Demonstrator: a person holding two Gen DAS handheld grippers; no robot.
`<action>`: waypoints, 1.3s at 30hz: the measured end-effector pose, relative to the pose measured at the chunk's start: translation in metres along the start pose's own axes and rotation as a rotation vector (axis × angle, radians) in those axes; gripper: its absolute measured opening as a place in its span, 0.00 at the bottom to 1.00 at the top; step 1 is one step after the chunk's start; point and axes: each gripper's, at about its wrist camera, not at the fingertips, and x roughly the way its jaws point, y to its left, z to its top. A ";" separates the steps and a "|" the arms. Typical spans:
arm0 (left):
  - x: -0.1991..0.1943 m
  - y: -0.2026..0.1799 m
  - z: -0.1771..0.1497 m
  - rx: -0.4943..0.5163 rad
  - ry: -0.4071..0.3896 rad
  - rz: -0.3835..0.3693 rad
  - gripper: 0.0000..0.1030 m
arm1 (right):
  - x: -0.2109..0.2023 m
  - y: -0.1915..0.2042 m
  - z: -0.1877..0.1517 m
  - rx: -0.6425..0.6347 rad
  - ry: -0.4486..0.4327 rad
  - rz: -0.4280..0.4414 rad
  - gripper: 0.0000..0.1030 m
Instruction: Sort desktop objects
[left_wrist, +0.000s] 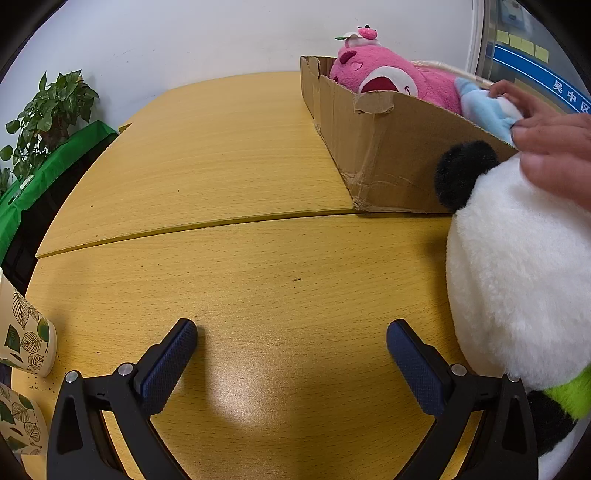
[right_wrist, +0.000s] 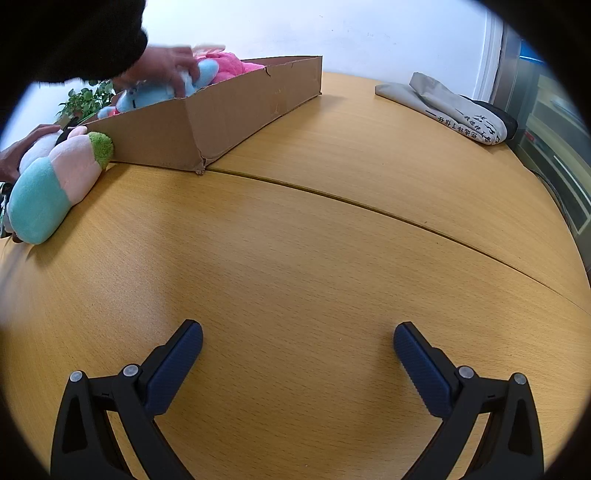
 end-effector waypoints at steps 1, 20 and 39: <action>0.000 0.000 0.000 0.000 0.000 0.000 1.00 | 0.000 0.000 0.000 0.000 0.000 0.000 1.00; -0.001 0.000 -0.001 0.000 0.000 0.001 1.00 | 0.000 0.000 -0.001 0.000 0.000 0.000 1.00; -0.001 -0.002 -0.002 0.000 0.000 0.001 1.00 | 0.001 -0.001 0.000 0.000 0.000 0.001 1.00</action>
